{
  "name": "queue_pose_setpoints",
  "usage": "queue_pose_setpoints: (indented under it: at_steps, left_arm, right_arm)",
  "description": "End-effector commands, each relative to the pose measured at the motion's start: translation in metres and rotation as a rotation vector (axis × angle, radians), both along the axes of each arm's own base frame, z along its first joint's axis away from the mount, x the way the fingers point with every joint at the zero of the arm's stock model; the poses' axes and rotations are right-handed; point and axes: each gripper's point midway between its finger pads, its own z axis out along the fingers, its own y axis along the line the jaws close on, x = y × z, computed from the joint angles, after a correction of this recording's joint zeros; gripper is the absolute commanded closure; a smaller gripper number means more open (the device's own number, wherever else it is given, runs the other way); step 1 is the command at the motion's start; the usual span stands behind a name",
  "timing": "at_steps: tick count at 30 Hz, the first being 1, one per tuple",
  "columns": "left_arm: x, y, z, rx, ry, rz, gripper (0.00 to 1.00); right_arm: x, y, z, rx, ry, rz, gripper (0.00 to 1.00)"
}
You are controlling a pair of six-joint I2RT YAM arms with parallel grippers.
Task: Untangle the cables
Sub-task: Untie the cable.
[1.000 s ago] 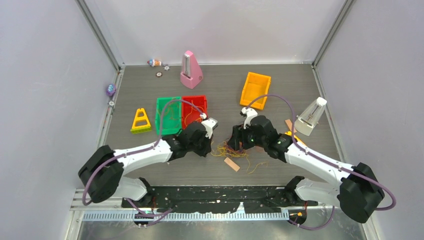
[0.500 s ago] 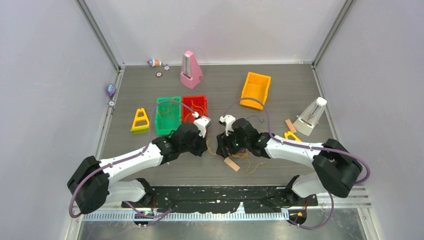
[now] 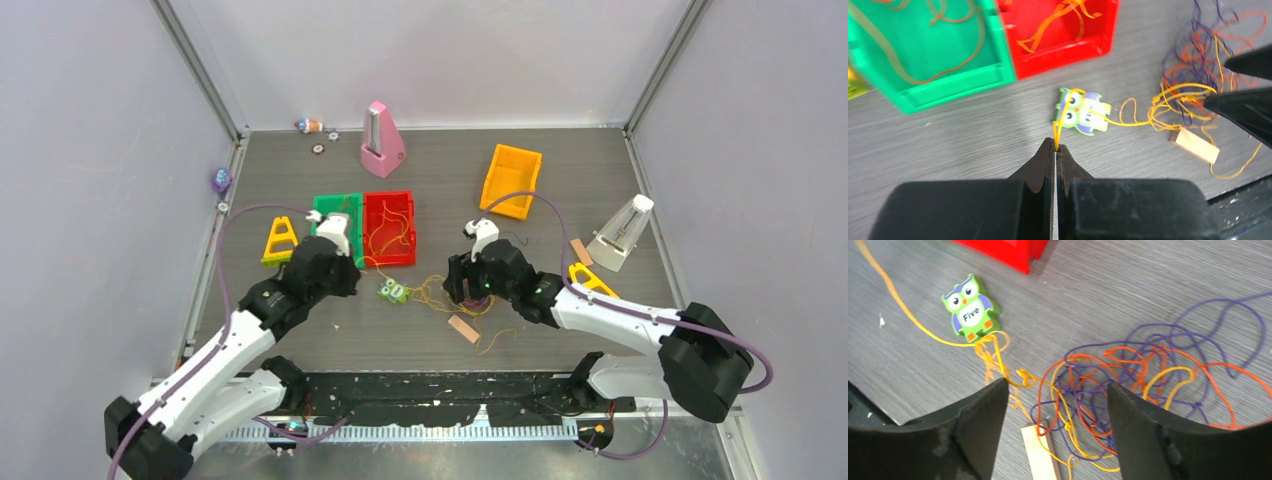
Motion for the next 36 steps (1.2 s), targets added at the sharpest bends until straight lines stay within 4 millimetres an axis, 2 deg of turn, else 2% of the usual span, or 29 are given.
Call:
queue_pose_setpoints:
  at_steps: [1,3,7,11,15,20,24,27,31,34,36]
  left_arm:
    - [-0.005,0.030,0.033,-0.076,0.014,0.117,1.00]
    - [-0.007,0.036,0.046,-0.100,-0.013,0.138,1.00]
    - [-0.007,0.050,0.067,-0.100,-0.049,0.182,1.00]
    - [-0.007,0.067,0.086,-0.079,-0.099,0.228,1.00]
    - [-0.009,0.087,0.107,-0.051,-0.154,0.293,1.00]
    - [-0.015,0.112,0.138,-0.031,-0.250,0.390,1.00]
    - [-0.019,0.126,0.153,-0.029,-0.318,0.442,1.00]
    - [-0.020,0.110,0.158,-0.090,-0.353,0.356,1.00]
    - [-0.019,0.081,0.155,-0.166,-0.358,0.220,1.00]
    - [-0.018,0.078,0.155,-0.158,-0.356,0.193,1.00]
    - [-0.018,0.079,0.156,-0.143,-0.357,0.191,1.00]
  right_arm:
    - [0.010,-0.029,0.000,-0.040,0.009,-0.160,0.17]
    - [0.004,-0.039,-0.011,-0.067,0.057,-0.186,0.13]
    - [-0.005,-0.052,-0.030,-0.114,0.129,-0.223,0.12]
    - [-0.004,-0.071,-0.041,-0.202,0.171,-0.296,0.12]
    - [0.002,-0.092,-0.045,-0.251,0.208,-0.397,0.15]
    - [0.010,-0.127,-0.045,-0.192,0.258,-0.563,0.18]
    - [0.015,-0.147,-0.033,-0.156,0.227,-0.638,0.18]
    - [0.020,-0.134,-0.009,-0.100,0.150,-0.527,0.16]
    - [0.022,-0.099,0.027,0.033,0.059,-0.317,0.05]
    - [0.016,-0.068,0.053,0.107,-0.002,-0.154,0.01]
    - [0.006,-0.041,0.063,0.107,-0.034,-0.038,0.03]
